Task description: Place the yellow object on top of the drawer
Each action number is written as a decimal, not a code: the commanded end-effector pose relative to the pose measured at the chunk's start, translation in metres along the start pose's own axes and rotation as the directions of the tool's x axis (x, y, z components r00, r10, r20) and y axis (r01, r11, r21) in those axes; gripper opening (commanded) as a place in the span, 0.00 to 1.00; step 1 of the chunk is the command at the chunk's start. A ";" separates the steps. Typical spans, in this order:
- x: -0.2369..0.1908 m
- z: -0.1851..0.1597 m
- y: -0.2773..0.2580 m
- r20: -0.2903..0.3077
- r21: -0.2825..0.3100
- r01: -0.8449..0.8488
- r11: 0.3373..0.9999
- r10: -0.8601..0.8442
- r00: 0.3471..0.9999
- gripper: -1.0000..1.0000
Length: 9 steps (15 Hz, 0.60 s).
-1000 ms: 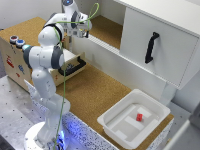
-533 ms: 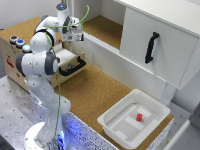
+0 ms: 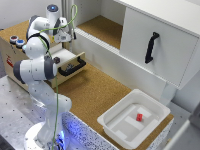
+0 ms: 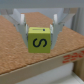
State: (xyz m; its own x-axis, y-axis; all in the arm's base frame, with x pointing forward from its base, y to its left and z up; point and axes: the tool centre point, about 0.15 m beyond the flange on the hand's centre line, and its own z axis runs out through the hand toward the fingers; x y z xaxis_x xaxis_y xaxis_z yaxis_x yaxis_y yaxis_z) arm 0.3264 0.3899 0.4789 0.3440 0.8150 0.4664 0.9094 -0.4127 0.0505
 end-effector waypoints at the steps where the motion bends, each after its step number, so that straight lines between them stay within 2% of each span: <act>1: 0.033 0.014 -0.023 -0.057 0.155 0.146 0.977 -0.138 0.989 0.00; 5: 0.055 0.028 -0.032 -0.073 0.215 0.222 0.951 -0.211 0.975 0.00; 9: 0.067 0.045 -0.031 -0.073 0.217 0.309 0.926 -0.300 0.951 0.00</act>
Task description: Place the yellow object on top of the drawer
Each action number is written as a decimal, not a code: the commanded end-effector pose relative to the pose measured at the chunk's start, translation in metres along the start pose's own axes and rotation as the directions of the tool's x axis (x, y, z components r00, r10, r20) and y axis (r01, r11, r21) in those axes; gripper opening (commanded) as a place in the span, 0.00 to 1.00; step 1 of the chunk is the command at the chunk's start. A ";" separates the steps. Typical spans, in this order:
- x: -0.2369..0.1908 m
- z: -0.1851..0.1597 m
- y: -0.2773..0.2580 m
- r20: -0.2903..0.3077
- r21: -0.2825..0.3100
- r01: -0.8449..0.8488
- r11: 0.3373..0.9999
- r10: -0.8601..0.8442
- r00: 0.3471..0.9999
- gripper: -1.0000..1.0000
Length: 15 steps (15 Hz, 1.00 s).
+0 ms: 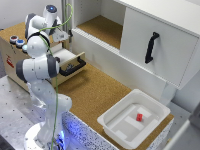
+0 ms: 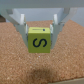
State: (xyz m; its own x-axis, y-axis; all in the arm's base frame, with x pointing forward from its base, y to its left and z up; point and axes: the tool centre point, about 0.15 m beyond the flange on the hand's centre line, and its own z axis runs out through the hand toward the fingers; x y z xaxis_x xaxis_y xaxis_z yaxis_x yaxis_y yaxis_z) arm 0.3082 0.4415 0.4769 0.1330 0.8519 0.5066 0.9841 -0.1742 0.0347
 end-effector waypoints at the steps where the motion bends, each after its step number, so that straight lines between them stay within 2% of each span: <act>1: 0.029 0.033 0.022 0.009 0.100 0.105 0.989 -0.106 0.994 0.00; 7: 0.026 0.065 0.053 0.033 0.081 0.122 0.989 -0.125 0.992 0.00; 11: 0.024 0.062 0.063 0.030 0.076 0.118 0.990 -0.121 0.992 0.00; 12: 0.023 0.057 0.062 0.024 0.071 0.127 0.989 -0.129 0.991 1.00; 15: 0.023 0.035 0.055 0.002 0.078 0.144 0.986 -0.145 0.989 1.00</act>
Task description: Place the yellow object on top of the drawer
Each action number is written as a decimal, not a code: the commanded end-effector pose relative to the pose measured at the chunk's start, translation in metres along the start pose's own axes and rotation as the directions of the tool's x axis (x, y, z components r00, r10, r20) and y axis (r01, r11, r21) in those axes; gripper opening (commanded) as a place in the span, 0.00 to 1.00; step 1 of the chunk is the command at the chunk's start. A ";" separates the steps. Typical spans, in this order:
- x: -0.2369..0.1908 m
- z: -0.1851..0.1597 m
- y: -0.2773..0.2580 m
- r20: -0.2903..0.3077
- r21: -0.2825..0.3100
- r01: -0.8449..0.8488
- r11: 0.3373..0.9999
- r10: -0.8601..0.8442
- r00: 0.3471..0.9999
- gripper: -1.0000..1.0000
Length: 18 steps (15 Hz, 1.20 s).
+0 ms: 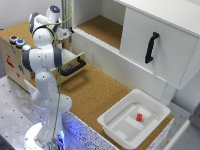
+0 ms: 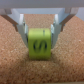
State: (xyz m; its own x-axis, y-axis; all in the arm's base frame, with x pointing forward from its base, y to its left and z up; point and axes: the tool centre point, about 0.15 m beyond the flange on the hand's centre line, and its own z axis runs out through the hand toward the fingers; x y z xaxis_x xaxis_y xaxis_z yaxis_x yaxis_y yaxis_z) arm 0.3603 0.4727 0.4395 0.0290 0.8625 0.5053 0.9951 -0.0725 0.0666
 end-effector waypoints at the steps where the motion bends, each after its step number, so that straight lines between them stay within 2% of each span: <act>1: 0.008 -0.028 0.008 0.002 0.054 0.040 0.998 -0.041 0.999 1.00; 4: 0.009 -0.047 -0.005 -0.003 0.048 0.062 0.997 -0.062 0.998 1.00; 6: 0.012 -0.061 -0.019 0.021 0.031 0.093 0.995 -0.094 0.995 1.00; 7: 0.013 -0.066 -0.027 0.044 0.005 0.121 0.993 -0.121 0.992 1.00; 9: 0.016 -0.075 -0.043 0.101 -0.083 0.176 0.981 -0.168 0.981 1.00; 12: 0.025 -0.097 -0.070 0.171 -0.124 0.203 0.971 -0.181 0.969 1.00; 15: 0.033 -0.113 -0.089 0.251 -0.128 0.227 0.966 -0.189 0.949 1.00; 18: 0.038 -0.111 -0.098 0.332 -0.130 0.215 0.968 -0.162 0.929 1.00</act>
State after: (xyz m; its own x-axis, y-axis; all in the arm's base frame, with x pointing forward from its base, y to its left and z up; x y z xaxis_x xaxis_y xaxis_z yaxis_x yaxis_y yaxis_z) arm 0.2805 0.4441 0.5277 -0.1659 0.9176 0.3613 0.9656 0.0768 0.2484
